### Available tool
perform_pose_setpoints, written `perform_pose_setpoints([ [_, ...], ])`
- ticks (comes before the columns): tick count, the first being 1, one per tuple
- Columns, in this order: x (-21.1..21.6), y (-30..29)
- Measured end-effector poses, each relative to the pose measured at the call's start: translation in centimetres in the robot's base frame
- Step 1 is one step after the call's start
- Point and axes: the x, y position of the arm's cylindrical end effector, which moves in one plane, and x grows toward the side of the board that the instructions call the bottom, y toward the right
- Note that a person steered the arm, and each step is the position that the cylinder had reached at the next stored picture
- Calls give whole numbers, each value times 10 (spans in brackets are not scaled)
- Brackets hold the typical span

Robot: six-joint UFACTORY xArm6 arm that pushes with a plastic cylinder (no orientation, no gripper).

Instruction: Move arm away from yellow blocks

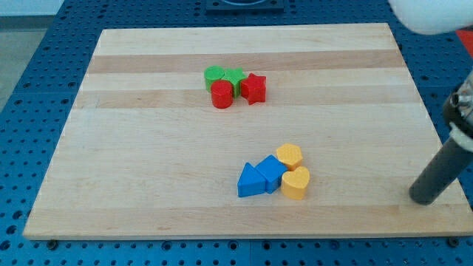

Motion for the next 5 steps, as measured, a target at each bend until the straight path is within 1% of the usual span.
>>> perform_pose_setpoints([
  [1, 32, -62],
  [2, 27, -104],
  [3, 12, -152],
  [4, 8, -164],
  [5, 8, -162],
])
